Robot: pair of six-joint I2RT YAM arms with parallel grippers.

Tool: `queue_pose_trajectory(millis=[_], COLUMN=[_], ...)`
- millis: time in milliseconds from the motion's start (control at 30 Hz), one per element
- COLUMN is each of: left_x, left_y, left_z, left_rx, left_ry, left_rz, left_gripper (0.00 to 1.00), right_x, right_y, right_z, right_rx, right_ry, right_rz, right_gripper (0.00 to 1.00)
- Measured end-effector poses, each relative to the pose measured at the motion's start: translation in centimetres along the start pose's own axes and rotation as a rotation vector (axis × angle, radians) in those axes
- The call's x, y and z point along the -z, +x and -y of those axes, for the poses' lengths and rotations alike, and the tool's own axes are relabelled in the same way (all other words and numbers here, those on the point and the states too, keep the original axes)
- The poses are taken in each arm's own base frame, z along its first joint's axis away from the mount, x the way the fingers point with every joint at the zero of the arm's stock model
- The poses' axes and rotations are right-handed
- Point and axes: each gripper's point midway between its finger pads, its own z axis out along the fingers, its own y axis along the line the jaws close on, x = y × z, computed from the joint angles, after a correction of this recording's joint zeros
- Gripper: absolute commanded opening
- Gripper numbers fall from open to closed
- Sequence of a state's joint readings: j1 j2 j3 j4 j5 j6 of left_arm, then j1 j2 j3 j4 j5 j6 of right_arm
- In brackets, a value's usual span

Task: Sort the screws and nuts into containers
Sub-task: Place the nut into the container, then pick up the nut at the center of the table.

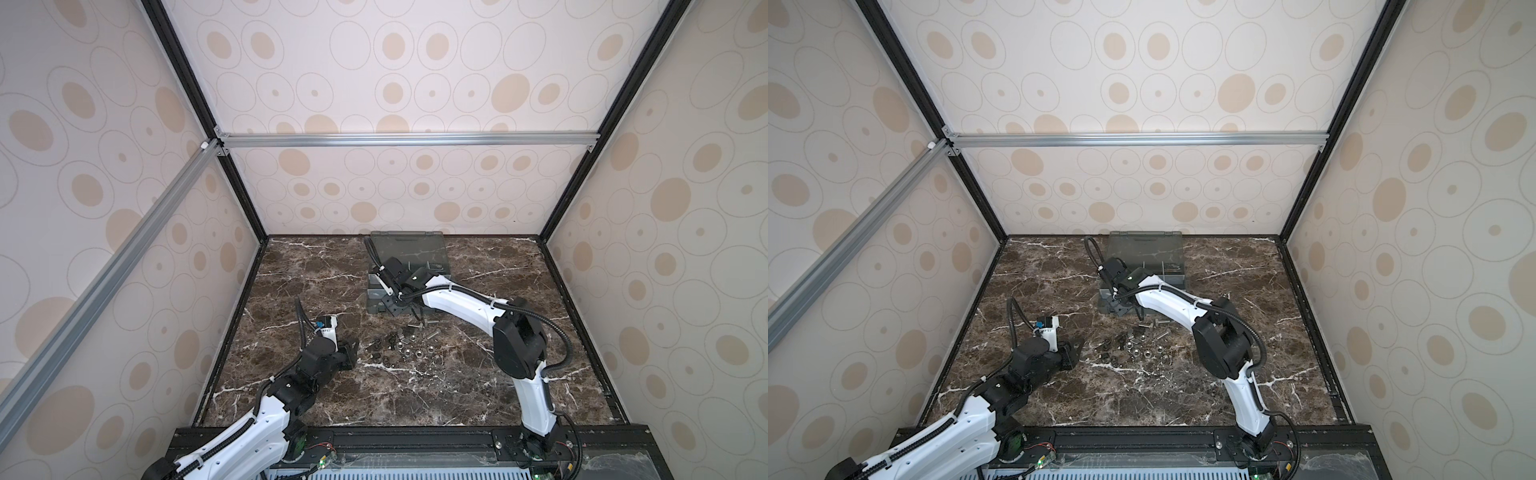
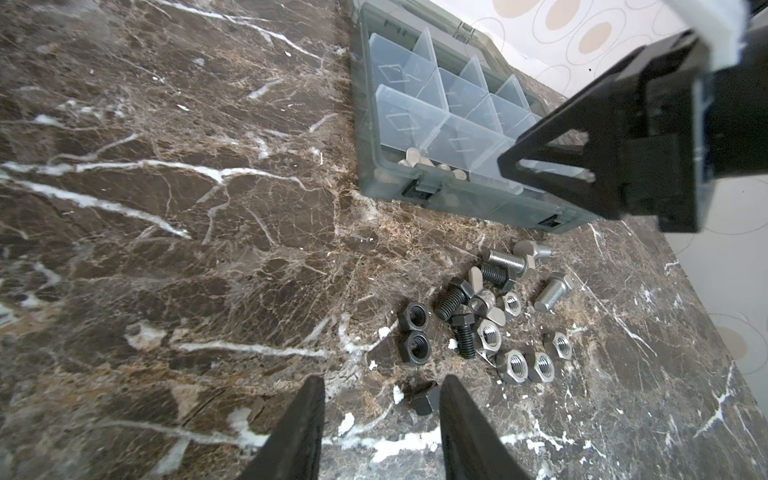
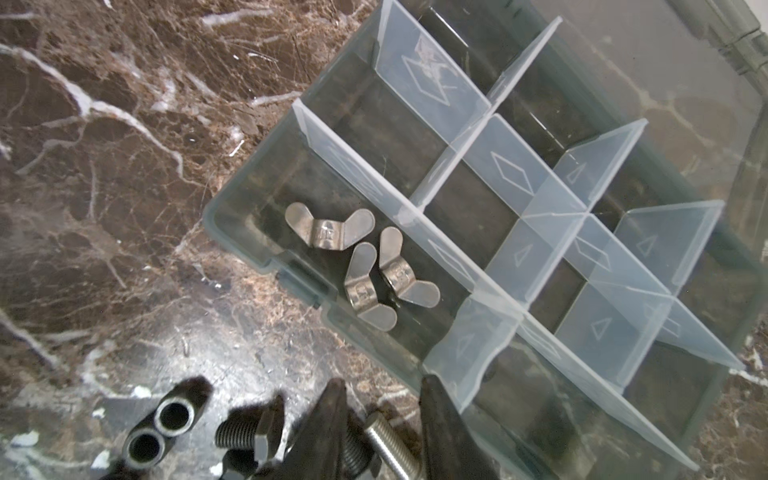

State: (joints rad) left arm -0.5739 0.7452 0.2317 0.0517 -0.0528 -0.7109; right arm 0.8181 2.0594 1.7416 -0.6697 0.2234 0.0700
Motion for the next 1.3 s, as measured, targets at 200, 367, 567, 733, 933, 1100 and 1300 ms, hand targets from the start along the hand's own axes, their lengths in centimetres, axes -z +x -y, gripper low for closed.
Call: queue_pose_trajectory(millis=[200, 367, 567, 733, 933, 1100, 1300], left_x=[-0.6, -1.2, -2.0, -3.1, -4.5, -5.8, -7.3], left_y=[0.8, 0.8, 0.3, 0.5, 0.8, 2.0, 3.7], left_z=[-0.1, 0.5, 2.0, 3.4, 6.3, 8.6, 10.7], left_rx=[-0.005, -0.017, -0.023, -0.047, -0.096, -0.141, -0.185], left_ry=[-0.005, 0.002, 0.036, 0.053, 0.092, 0.119, 0.138], left_rz=[-0.039, -0.071, -0.092, -0.135, -0.186, -0.239, -0.297], left_gripper=[0.44, 0.43, 0.42, 0.41, 0.41, 0.41, 0.41], right_x=[2.5, 4.2, 5.7, 6.6, 7.6, 8.0, 8.2], right_y=[2.1, 4.5, 7.9, 11.0, 13.6, 15.8, 17.4], right_z=[0.5, 1.1, 2.0, 2.7, 3.5, 3.9, 4.2], right_rx=[-0.060, -0.108, -0.176, -0.233, -0.299, -0.348, -0.389], right_ry=[-0.015, -0.016, 0.003, 0.024, 0.047, 0.060, 0.074], right_rz=[0.020, 0.019, 0.015, 0.001, -0.001, -0.010, -0.020], right_gripper=[0.34, 0.34, 0.34, 0.35, 0.35, 0.35, 0.35])
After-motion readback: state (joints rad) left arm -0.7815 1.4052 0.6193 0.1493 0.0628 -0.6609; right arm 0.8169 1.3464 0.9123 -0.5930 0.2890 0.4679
